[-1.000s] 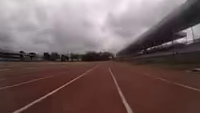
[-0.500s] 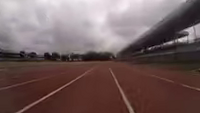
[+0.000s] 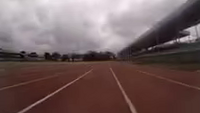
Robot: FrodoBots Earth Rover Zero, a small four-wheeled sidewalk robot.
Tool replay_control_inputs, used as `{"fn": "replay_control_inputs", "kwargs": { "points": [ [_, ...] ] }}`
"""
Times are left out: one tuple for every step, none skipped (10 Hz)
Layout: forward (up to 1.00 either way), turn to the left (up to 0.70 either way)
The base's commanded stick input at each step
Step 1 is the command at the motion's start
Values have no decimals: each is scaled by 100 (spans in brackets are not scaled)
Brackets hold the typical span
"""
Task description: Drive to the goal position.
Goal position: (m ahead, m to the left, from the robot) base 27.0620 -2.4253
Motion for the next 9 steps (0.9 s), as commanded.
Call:
{"fn": "replay_control_inputs", "kwargs": {
  "points": [
    [70, 0],
    [70, 0],
    [70, 0],
    [70, 0],
    [70, -35],
    [70, -35],
    [70, -35],
    [70, -35],
    [70, -35]
  ]
}}
